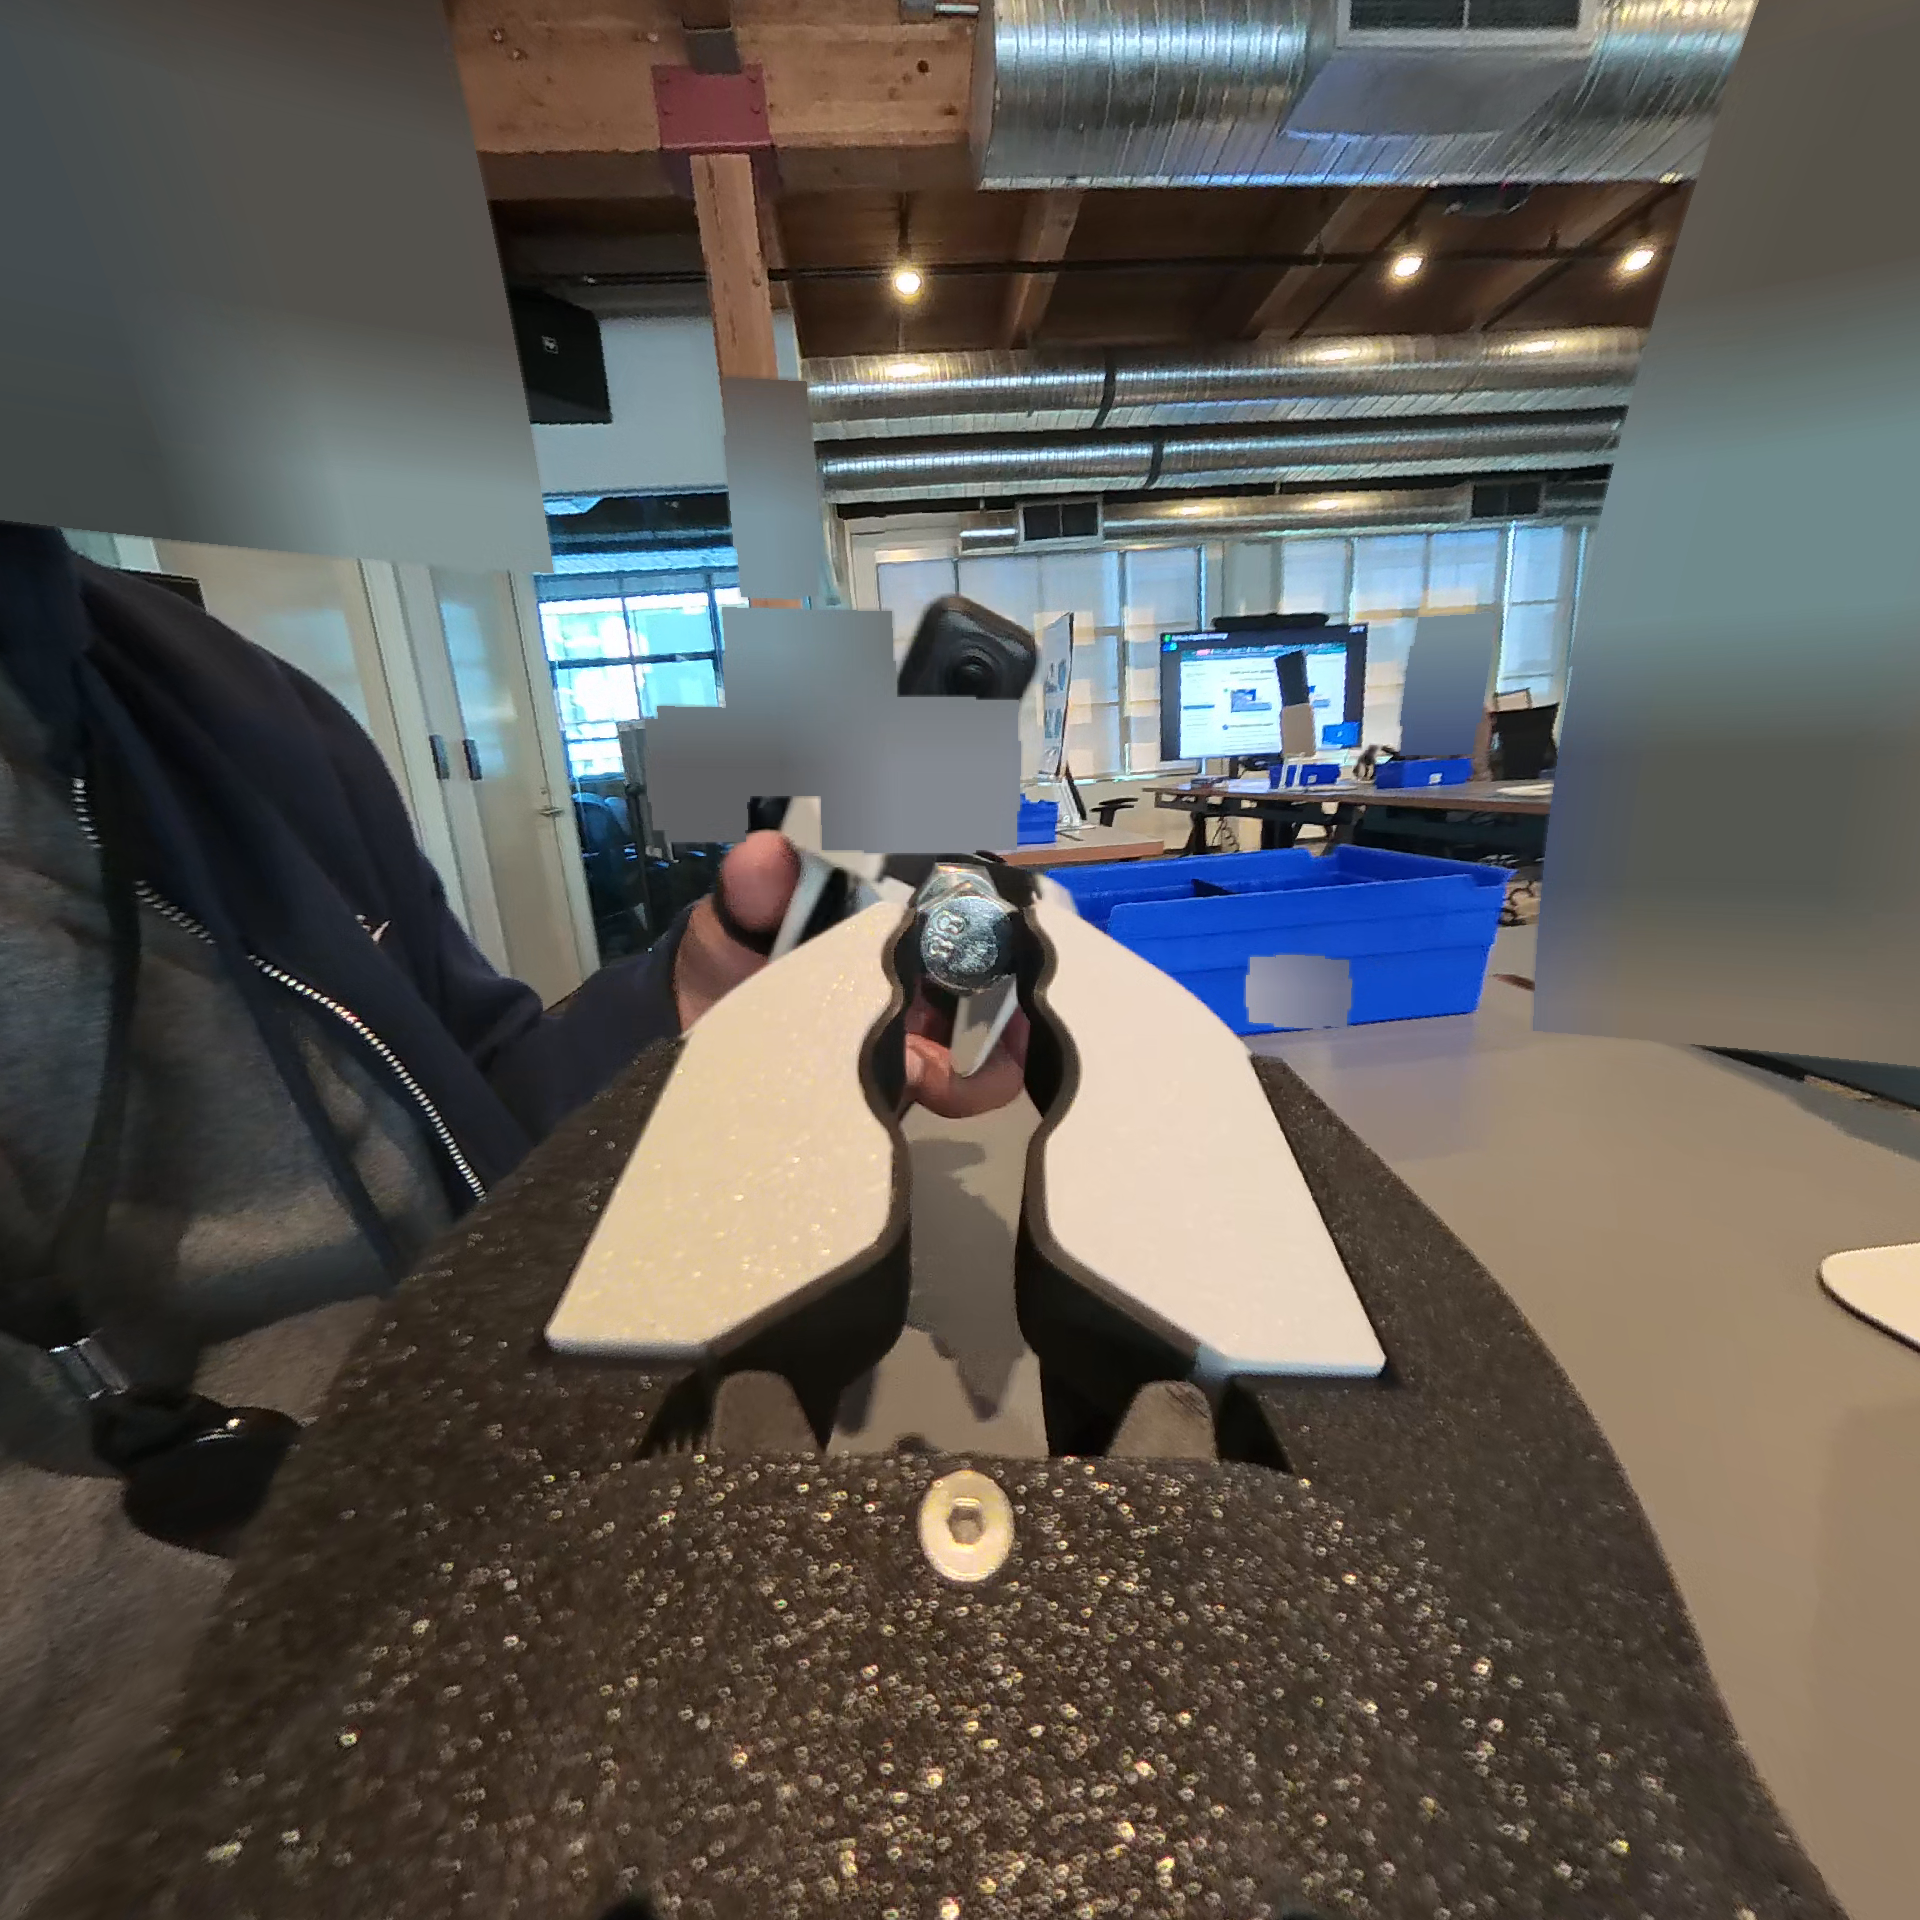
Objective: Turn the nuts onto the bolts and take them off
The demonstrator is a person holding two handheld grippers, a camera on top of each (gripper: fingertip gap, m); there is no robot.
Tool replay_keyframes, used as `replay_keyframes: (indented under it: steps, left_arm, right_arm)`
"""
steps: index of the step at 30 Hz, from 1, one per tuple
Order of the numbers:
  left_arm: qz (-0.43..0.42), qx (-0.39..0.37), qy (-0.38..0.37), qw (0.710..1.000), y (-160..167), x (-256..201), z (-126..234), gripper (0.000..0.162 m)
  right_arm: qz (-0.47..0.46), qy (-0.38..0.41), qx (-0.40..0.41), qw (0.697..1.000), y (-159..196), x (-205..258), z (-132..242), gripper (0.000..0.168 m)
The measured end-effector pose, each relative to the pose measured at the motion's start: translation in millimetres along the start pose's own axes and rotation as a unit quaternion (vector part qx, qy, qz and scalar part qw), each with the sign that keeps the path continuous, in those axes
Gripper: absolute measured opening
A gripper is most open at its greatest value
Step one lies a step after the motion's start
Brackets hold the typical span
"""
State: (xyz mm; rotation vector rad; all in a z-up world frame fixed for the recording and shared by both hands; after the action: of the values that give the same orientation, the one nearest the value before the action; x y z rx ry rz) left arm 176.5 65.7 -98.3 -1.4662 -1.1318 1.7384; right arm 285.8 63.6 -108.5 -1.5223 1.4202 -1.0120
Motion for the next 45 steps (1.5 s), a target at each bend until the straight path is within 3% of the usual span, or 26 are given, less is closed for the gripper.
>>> replay_keyframes:
  steps: [4, 15, 23, 26, 29, 33, 35, 36, 38, 41, 45]
  left_arm:
    - [-0.019, 0.033, -0.031, 0.999, 4.9, -0.9, -0.6, 0.038]
    - [0.027, 0.013, 0.02, 0.999, 3.2, -7.3, -3.3, 0.038]
    - [-0.029, 0.008, 0.017, 0.999, 4.2, -11.2, -5.7, 0.017]
    - [-0.09, 0.001, 0.003, 0.996, 3.4, -12.6, -5.1, 0.017]
    - [-0.206, -0.013, -0.021, 0.978, 3.1, -15.7, -4.6, 0.017]
    - [-0.419, -0.05, -0.073, 0.903, 6.0, -18.7, -4.8, 0.017]
    - [-0.477, -0.079, -0.108, 0.869, 6.7, -17.8, -5.1, 0.019]
    - [-0.468, -0.084, -0.115, 0.872, 6.3, -17.2, -5.8, 0.025]
    - [-0.398, -0.083, -0.086, 0.909, 4.5, -17.3, -6.2, 0.037]
    - [-0.272, -0.072, -0.029, 0.959, 0.3, -15.7, -3.5, 0.038]
    - [-0.161, -0.039, -0.004, 0.986, -1.6, -9.2, -1.0, 0.03]
  right_arm:
    - [0.025, 0.005, 0.0, 1.0, -0.4, -0.4, 2.0, 0.017]
    - [0.05, 0.002, 0.018, 0.999, -1.4, 3.2, -4.3, 0.017]
    - [0.048, -0.004, 0.023, 0.999, 0.1, 6.6, -7.5, 0.017]
    - [0.038, -0.006, 0.018, 0.999, 0.6, 6.5, -7.8, 0.017]
    - [0.026, -0.013, 0.01, 1.0, 0.8, 6.5, -8.1, 0.017]
    - [0.007, -0.02, -0.006, 1.0, 0.8, 5.8, -8.1, 0.017]
    - [0.006, -0.016, -0.01, 1.0, 0.4, 4.8, -7.3, 0.017]
    - [0.007, -0.016, -0.011, 1.0, -0.1, 4.9, -6.9, 0.017]
    - [0.009, -0.014, -0.011, 1.0, -0.4, 4.7, -6.4, 0.017]
    - [0.011, -0.012, -0.01, 1.0, -0.5, 4.8, -6.4, 0.017]
    - [0.015, -0.007, -0.007, 1.0, -0.5, 4.3, -6.3, 0.017]
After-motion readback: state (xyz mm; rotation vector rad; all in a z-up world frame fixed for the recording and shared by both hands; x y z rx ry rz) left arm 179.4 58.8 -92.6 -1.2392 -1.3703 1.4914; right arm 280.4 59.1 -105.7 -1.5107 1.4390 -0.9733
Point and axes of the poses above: each gripper's, where its closed fingertips meet, z back along the fingers, y out of its underside, x = y × z across the jaws, the point moved 5 cm from there along z, back along the fingers, and after that the axes turned 7 degrees about -y, right-handed, at the moved point
